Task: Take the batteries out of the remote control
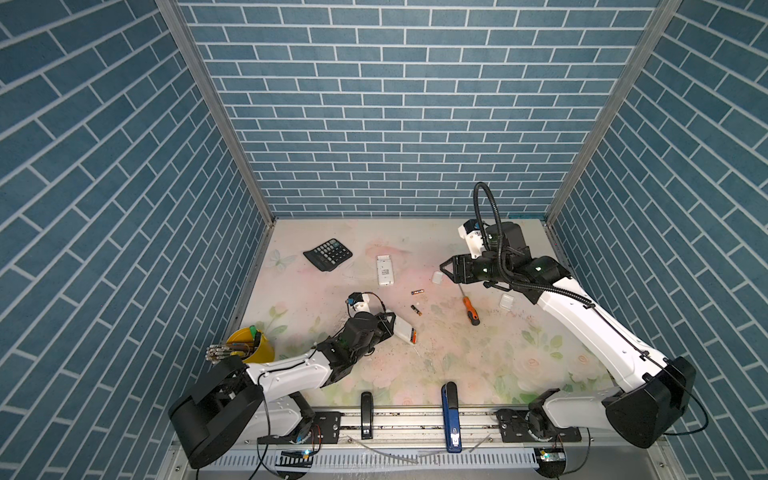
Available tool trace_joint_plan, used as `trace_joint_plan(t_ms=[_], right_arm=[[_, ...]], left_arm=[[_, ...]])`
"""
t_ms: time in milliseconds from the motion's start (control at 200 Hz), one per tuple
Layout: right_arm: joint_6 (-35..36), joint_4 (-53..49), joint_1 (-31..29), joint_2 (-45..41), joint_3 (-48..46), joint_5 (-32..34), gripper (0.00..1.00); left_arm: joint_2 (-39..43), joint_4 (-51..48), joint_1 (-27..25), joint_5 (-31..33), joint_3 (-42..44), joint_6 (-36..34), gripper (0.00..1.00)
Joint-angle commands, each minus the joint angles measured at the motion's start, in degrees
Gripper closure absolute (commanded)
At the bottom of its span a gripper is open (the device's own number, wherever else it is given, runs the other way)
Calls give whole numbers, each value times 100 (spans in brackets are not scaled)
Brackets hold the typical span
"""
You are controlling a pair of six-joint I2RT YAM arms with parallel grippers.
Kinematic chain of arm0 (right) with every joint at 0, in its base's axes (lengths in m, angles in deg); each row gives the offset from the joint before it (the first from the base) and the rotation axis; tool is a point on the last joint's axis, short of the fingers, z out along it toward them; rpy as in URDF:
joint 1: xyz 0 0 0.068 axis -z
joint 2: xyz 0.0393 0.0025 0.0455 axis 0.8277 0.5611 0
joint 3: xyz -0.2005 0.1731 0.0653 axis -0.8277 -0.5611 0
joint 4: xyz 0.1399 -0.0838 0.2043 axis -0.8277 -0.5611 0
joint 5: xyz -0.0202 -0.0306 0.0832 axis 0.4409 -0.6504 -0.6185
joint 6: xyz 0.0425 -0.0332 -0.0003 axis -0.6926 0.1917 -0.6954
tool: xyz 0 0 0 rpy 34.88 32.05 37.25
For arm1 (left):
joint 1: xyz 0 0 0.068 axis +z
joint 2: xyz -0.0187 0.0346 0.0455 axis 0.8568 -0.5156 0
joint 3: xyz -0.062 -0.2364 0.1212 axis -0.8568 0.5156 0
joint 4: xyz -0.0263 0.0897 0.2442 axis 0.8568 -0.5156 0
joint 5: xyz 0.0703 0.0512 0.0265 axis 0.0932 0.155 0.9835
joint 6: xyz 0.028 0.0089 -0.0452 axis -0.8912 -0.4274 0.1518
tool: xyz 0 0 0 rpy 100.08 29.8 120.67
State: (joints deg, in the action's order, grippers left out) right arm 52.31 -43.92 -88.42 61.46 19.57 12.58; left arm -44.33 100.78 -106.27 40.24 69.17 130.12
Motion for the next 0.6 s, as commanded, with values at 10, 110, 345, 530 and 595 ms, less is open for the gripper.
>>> trace_joint_plan(t_ms=[10, 110, 345, 530, 595], right_arm=[[14, -45, 46, -184, -229, 68, 34], [-45, 35, 68, -194, -334, 61, 34], [-104, 116, 100, -141, -434, 30, 34], [-170, 176, 119, -131, -508, -11, 34], [-187, 189, 118, -132, -529, -20, 34]], left_arm=[[-153, 477, -152, 289, -25, 118, 100], [-291, 584, -207, 316, 22, 198, 100], [-327, 675, -357, 593, 244, 299, 93], [-331, 465, -417, 694, 265, 234, 83], [-331, 359, -436, 720, 260, 203, 81]])
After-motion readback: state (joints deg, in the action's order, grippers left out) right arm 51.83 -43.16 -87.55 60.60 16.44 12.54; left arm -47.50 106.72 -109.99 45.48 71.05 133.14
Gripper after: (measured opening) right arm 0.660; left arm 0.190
